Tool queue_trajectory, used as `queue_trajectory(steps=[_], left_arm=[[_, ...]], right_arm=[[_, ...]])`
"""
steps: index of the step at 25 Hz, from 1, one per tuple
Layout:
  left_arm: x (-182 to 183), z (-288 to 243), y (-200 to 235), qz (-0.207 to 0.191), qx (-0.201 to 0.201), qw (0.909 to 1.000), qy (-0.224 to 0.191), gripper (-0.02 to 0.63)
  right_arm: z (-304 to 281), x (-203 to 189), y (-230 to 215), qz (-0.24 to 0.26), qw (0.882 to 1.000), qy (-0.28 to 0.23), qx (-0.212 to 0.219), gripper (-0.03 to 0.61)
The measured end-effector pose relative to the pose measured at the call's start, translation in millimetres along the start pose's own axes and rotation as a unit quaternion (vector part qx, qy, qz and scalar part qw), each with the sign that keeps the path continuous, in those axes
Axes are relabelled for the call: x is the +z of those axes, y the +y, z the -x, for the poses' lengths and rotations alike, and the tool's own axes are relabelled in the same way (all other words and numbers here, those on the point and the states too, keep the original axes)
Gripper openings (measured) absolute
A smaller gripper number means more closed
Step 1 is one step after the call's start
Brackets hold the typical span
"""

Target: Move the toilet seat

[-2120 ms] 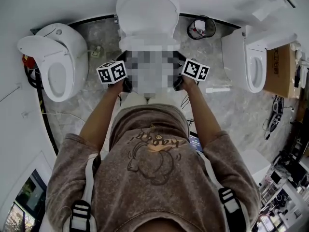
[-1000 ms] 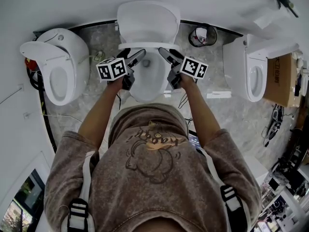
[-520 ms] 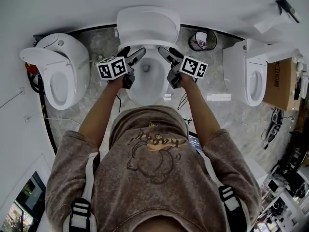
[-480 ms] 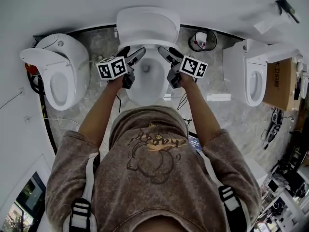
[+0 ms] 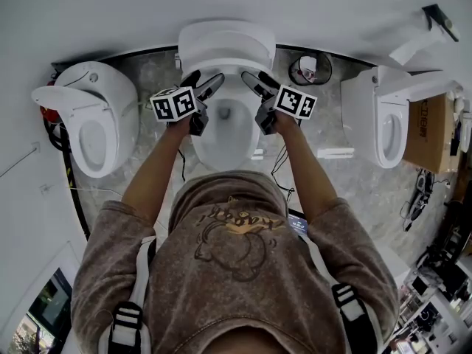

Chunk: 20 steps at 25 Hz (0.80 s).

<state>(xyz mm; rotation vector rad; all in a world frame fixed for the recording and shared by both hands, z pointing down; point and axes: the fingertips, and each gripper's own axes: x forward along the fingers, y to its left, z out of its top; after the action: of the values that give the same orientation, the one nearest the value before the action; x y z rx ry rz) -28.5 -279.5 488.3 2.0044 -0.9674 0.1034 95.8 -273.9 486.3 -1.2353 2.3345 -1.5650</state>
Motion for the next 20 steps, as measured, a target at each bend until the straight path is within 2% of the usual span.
queue_trajectory(steps=[12, 20], left_arm=[[5, -9, 5, 0.004, 0.001, 1.0, 0.0, 0.413], [7, -2, 3, -0.008, 0.009, 0.9999, 0.002, 0.413]], right_arm=[[-15, 15, 0, 0.016, 1.0, -0.003, 0.0, 0.399], [-17, 21, 11, 0.031, 0.999, -0.006, 0.008, 0.399]])
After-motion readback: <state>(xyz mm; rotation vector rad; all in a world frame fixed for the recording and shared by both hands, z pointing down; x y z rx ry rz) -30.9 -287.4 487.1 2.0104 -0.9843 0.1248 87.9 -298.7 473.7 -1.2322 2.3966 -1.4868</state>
